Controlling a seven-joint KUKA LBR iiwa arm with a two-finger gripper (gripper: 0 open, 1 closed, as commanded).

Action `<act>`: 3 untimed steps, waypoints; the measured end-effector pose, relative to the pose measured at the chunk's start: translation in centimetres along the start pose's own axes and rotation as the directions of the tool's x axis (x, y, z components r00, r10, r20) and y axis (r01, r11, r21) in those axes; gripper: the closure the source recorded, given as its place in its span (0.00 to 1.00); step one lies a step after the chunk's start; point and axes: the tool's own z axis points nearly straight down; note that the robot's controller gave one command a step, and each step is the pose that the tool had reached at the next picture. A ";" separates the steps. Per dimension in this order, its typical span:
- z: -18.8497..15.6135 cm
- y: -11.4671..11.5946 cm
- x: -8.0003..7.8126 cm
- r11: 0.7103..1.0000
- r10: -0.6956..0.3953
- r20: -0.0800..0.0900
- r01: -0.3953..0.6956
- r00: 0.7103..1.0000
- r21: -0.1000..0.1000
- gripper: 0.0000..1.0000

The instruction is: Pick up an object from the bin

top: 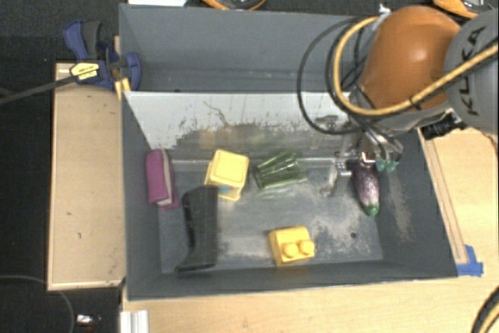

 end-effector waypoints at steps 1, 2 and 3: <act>-0.4 0.0 -0.2 1.000 0.000 0.008 0.000 1.000 0.000 0.00; 13.3 3.7 -3.0 0.989 0.145 0.015 -0.144 0.989 -0.004 0.00; 5.8 4.6 -2.9 0.978 0.208 0.028 -0.208 0.978 -0.007 0.00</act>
Offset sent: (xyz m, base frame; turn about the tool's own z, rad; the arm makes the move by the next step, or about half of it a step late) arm 0.0282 0.0385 -0.1451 0.1531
